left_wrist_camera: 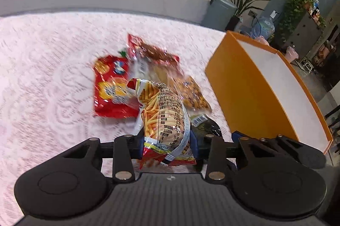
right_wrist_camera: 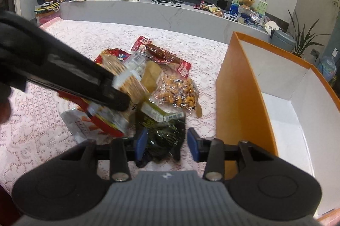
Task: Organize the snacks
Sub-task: 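Grasp the striped fries bag with the left tool while the right tool grasps the dark green packet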
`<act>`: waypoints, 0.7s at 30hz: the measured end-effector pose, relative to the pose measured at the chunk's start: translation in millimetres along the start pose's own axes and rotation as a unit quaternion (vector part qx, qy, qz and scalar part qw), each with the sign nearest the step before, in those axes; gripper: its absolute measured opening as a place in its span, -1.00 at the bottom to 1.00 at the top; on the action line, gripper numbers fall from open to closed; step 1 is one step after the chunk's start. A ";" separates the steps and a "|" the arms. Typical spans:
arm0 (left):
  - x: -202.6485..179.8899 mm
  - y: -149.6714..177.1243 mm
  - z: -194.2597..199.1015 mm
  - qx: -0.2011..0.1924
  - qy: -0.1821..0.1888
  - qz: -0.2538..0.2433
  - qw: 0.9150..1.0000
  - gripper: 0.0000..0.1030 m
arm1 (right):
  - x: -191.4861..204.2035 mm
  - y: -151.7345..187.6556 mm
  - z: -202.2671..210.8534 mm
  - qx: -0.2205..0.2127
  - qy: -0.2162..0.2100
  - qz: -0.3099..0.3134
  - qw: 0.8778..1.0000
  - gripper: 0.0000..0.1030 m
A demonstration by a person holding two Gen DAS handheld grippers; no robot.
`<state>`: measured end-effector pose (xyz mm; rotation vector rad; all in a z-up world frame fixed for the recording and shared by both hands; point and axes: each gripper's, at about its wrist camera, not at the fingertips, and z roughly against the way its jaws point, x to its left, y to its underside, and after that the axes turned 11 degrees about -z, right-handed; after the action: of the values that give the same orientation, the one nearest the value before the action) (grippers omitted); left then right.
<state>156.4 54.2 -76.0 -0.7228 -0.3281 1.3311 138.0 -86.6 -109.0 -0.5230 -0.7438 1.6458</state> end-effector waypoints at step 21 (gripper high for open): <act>3.4 7.8 6.9 0.009 -0.014 0.004 1.000 -0.17 | 16.9 11.0 -30.6 0.023 0.023 0.024 0.999 0.15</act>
<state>147.1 60.0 -76.5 -0.6922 -0.3348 1.3510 148.2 -65.6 -137.1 -0.5473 -0.6633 1.6857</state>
